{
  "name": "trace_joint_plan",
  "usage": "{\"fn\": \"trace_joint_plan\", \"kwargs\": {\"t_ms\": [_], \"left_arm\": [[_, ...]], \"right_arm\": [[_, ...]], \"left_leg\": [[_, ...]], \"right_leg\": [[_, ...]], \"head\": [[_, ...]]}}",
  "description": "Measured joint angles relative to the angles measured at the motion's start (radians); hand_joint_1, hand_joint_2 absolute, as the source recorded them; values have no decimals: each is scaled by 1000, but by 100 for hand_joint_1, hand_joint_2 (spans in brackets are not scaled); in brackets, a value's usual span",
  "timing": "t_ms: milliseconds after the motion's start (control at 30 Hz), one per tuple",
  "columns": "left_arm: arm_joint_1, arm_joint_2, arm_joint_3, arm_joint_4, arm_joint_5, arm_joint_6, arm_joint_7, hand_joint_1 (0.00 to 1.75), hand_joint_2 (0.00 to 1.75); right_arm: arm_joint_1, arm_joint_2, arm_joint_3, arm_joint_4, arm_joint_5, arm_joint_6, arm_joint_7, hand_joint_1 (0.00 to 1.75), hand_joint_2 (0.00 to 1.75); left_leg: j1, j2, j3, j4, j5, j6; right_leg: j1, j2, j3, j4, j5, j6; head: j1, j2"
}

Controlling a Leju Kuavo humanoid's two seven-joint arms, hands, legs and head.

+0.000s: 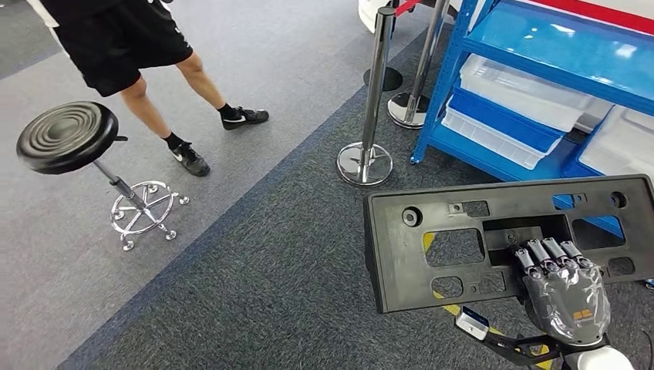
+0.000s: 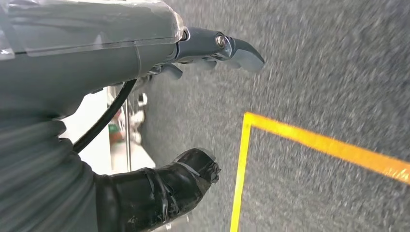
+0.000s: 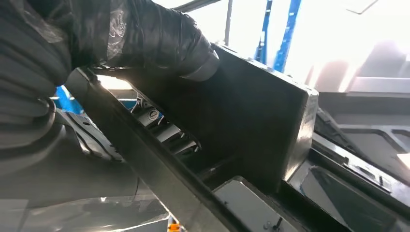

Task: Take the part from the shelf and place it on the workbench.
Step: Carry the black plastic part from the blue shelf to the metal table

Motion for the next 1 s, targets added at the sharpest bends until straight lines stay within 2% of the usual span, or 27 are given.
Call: {"fn": "trace_joint_plan", "kwargs": {"t_ms": [33, 67, 133, 167, 200, 233, 300, 333, 367, 400, 433, 467, 500, 567, 600, 633, 667, 700, 733, 767, 800, 833, 867, 900, 933, 967, 1000], "left_arm": [[0, -1, 0, 0, -2, 0, -1, 0, 175], [1, -2, 0, 0, -4, -1, -1, 0, 175], [5, -3, 0, 0, -8, -1, -2, 0, 175], [7, -4, 0, 0, -9, -1, -3, 0, 175], [9, -5, 0, -1, -10, -1, -3, 0, 175], [10, -7, 0, -2, -11, -1, -4, 0, 175], [9, -11, -1, -3, -12, -1, -4, 0, 175], [9, -12, -1, -3, -13, -1, -4, 0, 175], [8, -13, -1, -3, -13, -1, -5, 0, 175], [8, -14, -1, -4, -14, -2, -5, 0, 175], [7, -14, -1, -6, -16, -2, -5, 0, 175], [7, -15, -1, -7, -18, -3, -6, 0, 175], [7, -16, -1, -9, -20, -4, -6, 0, 175], [6, -18, -1, -13, -23, -6, -8, 0, 175], [5, -19, -1, -15, -23, -7, -8, 0, 175], [5, -19, -1, -16, -24, -7, -8, 0, 175], [6, -19, -1, -17, -24, -7, -9, 0, 175], [7, -20, -1, -17, -24, -8, -9, 0, 175], [8, -21, -1, -17, -24, -8, -9, 0, 175], [9, -23, -1, -18, -24, -8, -9, 0, 175], [9, -24, -1, -18, -24, -8, -9, 0, 175], [9, -24, -1, -18, -24, -8, -9, 0, 175], [9, -24, -1, -18, -24, -8, -9, 0, 175], [9, -24, -1, -18, -24, -8, -9, 0, 175], [9, -24, -1, -18, -24, -8, -9, 0, 175], [9, -24, -1, -18, -24, -8, -9, 0, 175], [9, -24, -1, -18, -24, -9, -9, 0, 175]], "right_arm": [[-1, -1, 0, 0, -4, 0, 4, 175, 175], [-2, -2, 0, 0, -8, 0, 8, 175, 175], [-4, -4, 0, 0, -17, 0, 12, 175, 175], [-8, -4, 1, 0, -20, 0, 13, 175, 175], [-9, -4, 1, 0, -22, 0, 15, 175, 175], [-10, -4, 1, 0, -23, 0, 17, 175, 175], [-10, -5, 1, -1, -24, 0, 20, 175, 175], [-10, -5, 1, -1, -25, 0, 21, 175, 175], [-9, -5, 1, -1, -26, 0, 22, 175, 175], [-8, -5, 1, -1, -30, 0, 22, 175, 175], [-7, -5, 1, -1, -36, 0, 22, 175, 175], [-6, -5, 1, -1, -42, 0, 21, 175, 175], [-5, -5, 1, -2, -48, 0, 20, 175, 175], [-3, -6, 0, -6, -54, 0, 19, 175, 175], [-2, -6, 0, -8, -55, -1, 19, 175, 175], [-1, -6, 0, -10, -56, -1, 19, 175, 175], [-1, -6, 0, -11, -56, -1, 19, 175, 175], [-1, -6, 0, -11, -56, -1, 18, 175, 175], [0, -6, 0, -12, -56, -1, 18, 175, 175], [2, -6, 0, -12, -56, -1, 18, 175, 175], [5, -6, 0, -12, -56, -1, 18, 175, 175], [8, -7, 0, -12, -56, -1, 18, 175, 175], [10, -7, 0, -12, -56, -1, 18, 175, 175], [12, -6, 0, -12, -56, -1, 18, 175, 175], [14, -6, 0, -12, -56, -1, 18, 175, 175], [15, -6, 0, -12, -56, -1, 18, 175, 175], [15, -6, 0, -12, -56, -1, 18, 175, 175]], "left_leg": [[0, -11, -12, 11, 5, -6], [1, -21, -19, 16, 11, -12], [1, -45, -27, 16, 28, -24], [1, -46, -32, 17, 30, -29], [1, -33, -39, 28, 16, -35], [3, -12, -49, 52, -14, -41], [13, 40, -77, 153, -113, -56], [20, 52, -90, 215, -153, -64], [27, 59, -96, 268, -175, -71], [32, 63, -89, 293, -171, -76], [37, 67, -66, 291, -152, -80], [40, 73, -26, 252, -125, -83], [42, 89, 29, 188, -106, -83], [35, 127, 134, 44, -113, -74], [29, 138, 159, -3, -123, -66], [22, 136, 165, -26, -128, -55], [19, 126, 158, -33, -121, -42], [18, 115, 151, -39, -109, -31], [17, 106, 143, -44, -96, -19], [17, 98, 135, -48, -82, -7], [16, 90, 123, -47, -71, 1], [12, 80, 108, -44, -61, 8], [8, 68, 92, -39, -51, 11], [5, 55, 76, -34, -42, 12], [2, 41, 59, -27, -34, 12], [1, 26, 43, -19, -26, 11], [0, 13, 28, -9, -20, 10]], "right_leg": [[0, 18, 25, -41, -10, -3], [2, 29, 31, -58, -21, -6], [4, 14, 25, -63, -12, -15], [3, 1, 20, -65, -4, -21], [1, -14, 14, -69, 6, -28], [-2, -28, 6, -72, 16, -35], [0, -53, -15, -73, 34, -42], [0, -67, -28, -72, 44, -42], [0, -81, -42, -72, 54, -40], [0, -96, -56, -71, 63, -37], [-1, -110, -69, -70, 72, -34], [-1, -124, -80, -69, 80, -30], [-1, -135, -86, -69, 88, -26], [-1, -158, -92, -70, 103, -14], [-2, -170, -92, -72, 110, -6], [-4, -184, -92, -75, 119, 2], [-7, -193, -91, -80, 126, 10], [-10, -183, -93, -79, 123, 18], [-12, -157, -98, -65, 102, 22], [-12, -121, -110, -33, 65, 24], [-10, -83, -126, 20, 14, 22], [-6, -60, -143, 83, -33, 19], [-1, -51, -155, 140, -63, 16], [2, -47, -157, 175, -73, 13], [5, -45, -141, 176, -63, 9], [7, -42, -108, 142, -40, 4], [9, -28, -62, 80, -19, -1]], "head": [[0, 0], [0, 0], [0, 0], [1, 0], [0, 0], [0, 0], [-2, 0], [-2, 0], [-2, 0], [-2, 0], [-2, 0], [-2, 0], [-2, 0], [-2, 0], [-2, 0], [-2, 0], [-2, 0], [-2, 0], [-1, 0], [-1, 0], [-1, 0], [-1, 0], [-1, 0], [-1, 0], [-1, 0], [-1, 0], [-1, 0]]}}
